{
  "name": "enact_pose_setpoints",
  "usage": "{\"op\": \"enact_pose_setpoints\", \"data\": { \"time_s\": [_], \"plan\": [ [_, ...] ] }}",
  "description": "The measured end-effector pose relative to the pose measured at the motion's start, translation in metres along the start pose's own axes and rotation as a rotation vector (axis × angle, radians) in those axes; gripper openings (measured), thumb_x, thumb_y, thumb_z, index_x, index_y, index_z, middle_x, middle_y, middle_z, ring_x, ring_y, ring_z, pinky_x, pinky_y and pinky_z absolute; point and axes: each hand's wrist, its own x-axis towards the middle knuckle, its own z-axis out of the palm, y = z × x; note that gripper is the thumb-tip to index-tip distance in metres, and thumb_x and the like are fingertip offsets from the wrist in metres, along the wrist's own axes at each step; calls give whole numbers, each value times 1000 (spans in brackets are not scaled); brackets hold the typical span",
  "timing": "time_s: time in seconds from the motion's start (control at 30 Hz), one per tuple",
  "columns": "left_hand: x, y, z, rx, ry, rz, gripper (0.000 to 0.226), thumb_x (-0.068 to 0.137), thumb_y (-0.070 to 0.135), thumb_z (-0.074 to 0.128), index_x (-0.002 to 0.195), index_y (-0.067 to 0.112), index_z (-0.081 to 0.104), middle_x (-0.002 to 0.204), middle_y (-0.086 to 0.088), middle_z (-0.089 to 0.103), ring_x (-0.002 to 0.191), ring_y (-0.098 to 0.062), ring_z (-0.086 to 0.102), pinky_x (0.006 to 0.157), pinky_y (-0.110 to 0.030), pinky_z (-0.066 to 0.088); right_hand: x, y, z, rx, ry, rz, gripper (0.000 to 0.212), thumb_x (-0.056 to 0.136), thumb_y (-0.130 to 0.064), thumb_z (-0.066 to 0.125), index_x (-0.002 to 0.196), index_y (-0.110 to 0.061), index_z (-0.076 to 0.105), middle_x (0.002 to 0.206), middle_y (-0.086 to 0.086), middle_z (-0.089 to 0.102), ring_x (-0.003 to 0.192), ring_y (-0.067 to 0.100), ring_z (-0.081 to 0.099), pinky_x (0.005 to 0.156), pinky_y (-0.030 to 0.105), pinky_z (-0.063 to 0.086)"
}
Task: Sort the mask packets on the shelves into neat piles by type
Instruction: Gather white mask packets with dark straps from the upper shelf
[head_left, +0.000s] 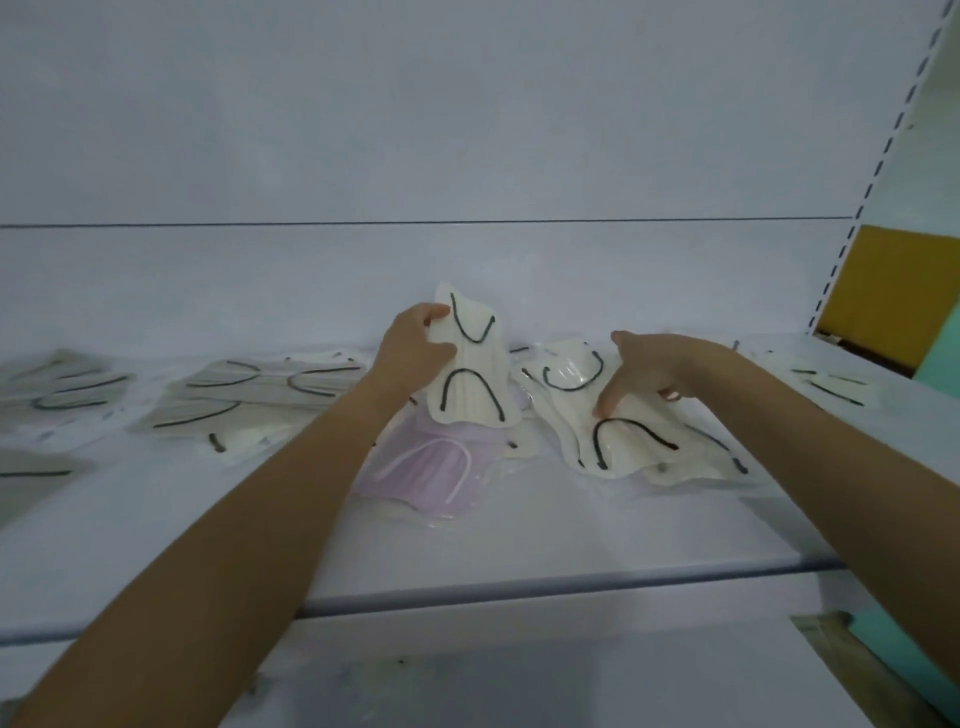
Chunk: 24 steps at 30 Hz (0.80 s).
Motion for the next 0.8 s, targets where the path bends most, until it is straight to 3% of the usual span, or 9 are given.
{"op": "enact_pose_setpoints", "data": {
  "time_s": [0.13,0.27,0.37,0.43,0.47,0.57,0.67,0.73,0.8],
  "plan": [
    [4,-6,-8,18,-9,-21,55,85,4,61,137,5,41,141,-12,42,128,-25,43,107,-33,35,3,-3,-28,351,75,-104,81,81,-8,67,147,-13,20,144,15,35,118,34,47,93,44,47],
    [-2,7,-6,-236,-26,-89,45,96,38,46,130,9,49,134,-8,50,124,-23,48,106,-36,37,2,-22,-36,1028,211,-308,76,85,6,57,148,-15,19,128,10,47,86,20,59,63,25,52],
    [-8,19,-4,-538,-114,-184,43,96,48,36,120,16,56,112,-1,60,106,-21,57,92,-34,44,9,-39,2,1213,193,-360,67,81,12,58,139,-7,32,118,13,54,94,26,58,79,38,50],
    [-9,18,1,-479,-112,-104,36,94,35,51,122,13,56,115,-3,60,109,-23,58,92,-35,46,13,-49,22,1109,210,-384,42,81,12,60,116,-6,46,109,15,58,92,27,60,83,42,51],
    [-9,15,3,-395,-93,-57,41,91,24,58,129,11,51,123,-4,57,114,-23,55,95,-36,46,14,-51,25,1073,223,-382,42,82,9,61,116,-8,42,107,13,57,95,27,59,83,41,51],
    [-9,9,4,-276,-16,2,62,85,3,62,140,14,35,130,-3,47,117,-17,48,99,-34,44,19,-36,8,875,262,-347,80,85,-12,66,146,-8,14,114,14,55,101,27,57,81,33,49],
    [-10,6,1,-289,14,15,67,85,-2,58,141,21,32,129,-3,44,116,-16,46,97,-33,44,20,10,-16,269,264,-227,90,81,-24,71,149,-14,12,139,14,44,119,26,49,95,30,37],
    [-10,5,1,-263,25,2,61,85,-4,56,138,20,37,133,-4,44,118,-18,45,97,-32,44,16,39,-26,-8,105,-77,96,78,-31,73,150,-15,12,149,9,34,133,25,37,106,32,28],
    [-11,5,2,-259,29,-23,56,85,-4,55,135,17,42,130,-3,45,112,-16,47,94,-30,45,15,55,-29,-72,-58,49,97,77,-35,74,150,-16,12,151,8,31,133,26,37,108,34,27]
  ]
}}
